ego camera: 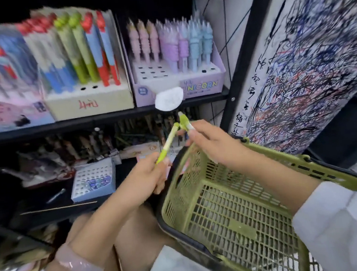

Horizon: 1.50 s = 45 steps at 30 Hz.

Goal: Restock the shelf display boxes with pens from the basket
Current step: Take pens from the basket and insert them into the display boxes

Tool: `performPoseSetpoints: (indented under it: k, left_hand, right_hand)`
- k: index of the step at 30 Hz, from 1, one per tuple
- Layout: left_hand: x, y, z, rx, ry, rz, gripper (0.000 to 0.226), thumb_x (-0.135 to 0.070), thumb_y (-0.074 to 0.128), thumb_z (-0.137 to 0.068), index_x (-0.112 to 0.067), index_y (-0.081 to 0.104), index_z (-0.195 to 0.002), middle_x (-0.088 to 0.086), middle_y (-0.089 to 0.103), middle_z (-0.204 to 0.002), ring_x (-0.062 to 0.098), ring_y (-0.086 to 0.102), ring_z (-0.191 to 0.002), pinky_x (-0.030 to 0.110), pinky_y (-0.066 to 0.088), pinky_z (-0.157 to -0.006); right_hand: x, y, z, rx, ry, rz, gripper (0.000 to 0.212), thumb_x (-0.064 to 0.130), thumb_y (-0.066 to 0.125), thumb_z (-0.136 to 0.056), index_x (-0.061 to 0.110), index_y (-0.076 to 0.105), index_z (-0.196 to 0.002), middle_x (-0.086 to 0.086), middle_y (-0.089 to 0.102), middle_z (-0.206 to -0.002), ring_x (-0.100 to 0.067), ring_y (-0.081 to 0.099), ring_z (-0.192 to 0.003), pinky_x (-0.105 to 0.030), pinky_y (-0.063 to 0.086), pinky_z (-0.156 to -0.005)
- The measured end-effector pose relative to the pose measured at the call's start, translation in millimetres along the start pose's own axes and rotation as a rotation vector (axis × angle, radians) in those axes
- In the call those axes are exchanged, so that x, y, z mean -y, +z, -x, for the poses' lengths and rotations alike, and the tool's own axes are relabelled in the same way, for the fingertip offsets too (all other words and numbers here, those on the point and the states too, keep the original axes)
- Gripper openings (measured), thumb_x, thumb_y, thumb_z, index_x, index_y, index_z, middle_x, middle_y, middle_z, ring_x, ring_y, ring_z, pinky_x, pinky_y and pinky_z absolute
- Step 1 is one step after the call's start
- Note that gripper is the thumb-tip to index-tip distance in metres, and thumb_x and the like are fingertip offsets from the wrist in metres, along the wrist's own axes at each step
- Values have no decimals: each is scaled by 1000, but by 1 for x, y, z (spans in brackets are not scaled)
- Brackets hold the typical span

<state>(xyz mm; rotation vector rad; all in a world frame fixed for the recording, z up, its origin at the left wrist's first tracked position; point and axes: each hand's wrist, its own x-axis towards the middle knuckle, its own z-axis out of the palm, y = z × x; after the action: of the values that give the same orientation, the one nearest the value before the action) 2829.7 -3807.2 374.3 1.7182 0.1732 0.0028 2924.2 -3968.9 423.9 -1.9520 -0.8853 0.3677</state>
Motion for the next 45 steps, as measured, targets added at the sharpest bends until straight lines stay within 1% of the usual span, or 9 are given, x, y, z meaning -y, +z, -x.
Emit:
performPoseSetpoints:
  k: [4, 8, 10, 13, 17, 25, 29, 32, 45]
  left_hand:
    - [-13, -20, 11, -171, 160, 25, 27, -18, 42, -98, -33, 48, -77, -11, 51, -52, 4, 42, -43, 15, 35, -43]
    - [-31, -43, 17, -358, 259, 59, 18, -9, 55, -91, -25, 60, -85, -16, 61, -60, -4, 53, -54, 7, 42, -52]
    - [-33, -57, 22, -401, 248, 90, 14, -9, 60, -87, -22, 65, -87, -10, 69, -74, -2, 61, -68, 9, 46, -63]
    - [-34, -77, 30, -476, 222, 129, 9, -14, 66, -84, -22, 67, -83, -16, 66, -61, -7, 56, -53, 5, 40, -48]
    - [-36, -102, 40, -610, 212, 163, 5, -20, 68, -82, -24, 66, -82, -16, 66, -61, -6, 55, -49, 6, 37, -43]
    - [-38, -162, 68, -815, 231, 149, 3, -28, 67, -82, -31, 68, -81, -19, 66, -66, -8, 55, -53, 12, 41, -46]
    - [-31, -195, 79, -888, 209, 213, 16, -36, 53, -92, -34, 66, -84, -9, 53, -54, 2, 40, -39, 17, 32, -41]
    - [-25, -220, 83, -962, 193, 346, 26, -32, 34, -101, -23, 56, -91, 0, 57, -76, 3, 31, -35, 15, 26, -35]
    - [-21, -250, 88, -953, 211, 429, 26, -18, 31, -101, -15, 56, -92, 5, 61, -86, 4, 37, -38, 15, 29, -34]
  right_hand:
    - [40, 44, -28, 5, 112, -717, 33, 22, 31, -101, 9, 52, -122, -8, 53, -125, -20, 53, -113, -39, 45, -97]
    - [77, 76, -50, 58, 88, -891, 30, 26, 32, -101, 20, 60, -106, 0, 64, -99, -12, 61, -87, -29, 51, -77]
    - [88, 85, -58, 79, 106, -803, 28, 29, 36, -100, 21, 62, -104, -2, 65, -98, -15, 62, -87, -37, 49, -84]
    - [102, 88, -71, -17, 79, -578, 20, 31, 46, -97, 23, 64, -100, 5, 67, -95, -8, 63, -94, -37, 49, -95]
    - [132, 92, -92, -155, -50, -482, 17, 23, 59, -90, 13, 59, -104, 8, 64, -78, 1, 61, -72, -24, 53, -80]
    - [178, 122, -122, 20, -254, -396, 9, 18, 59, -91, 17, 61, -99, 4, 68, -85, -3, 66, -74, -22, 57, -74]
    - [213, 132, -153, -102, -322, -221, 24, 21, 58, -92, 12, 54, -113, 1, 69, -87, -9, 67, -77, -27, 56, -78]
    - [248, 145, -182, -203, -436, -163, 10, 17, 61, -89, 16, 53, -96, 1, 68, -80, -15, 67, -78, -26, 53, -72]
    - [265, 198, -233, -132, -470, 272, 19, 22, 60, -90, 7, 51, -98, -9, 65, -80, -21, 60, -71, -39, 53, -69]
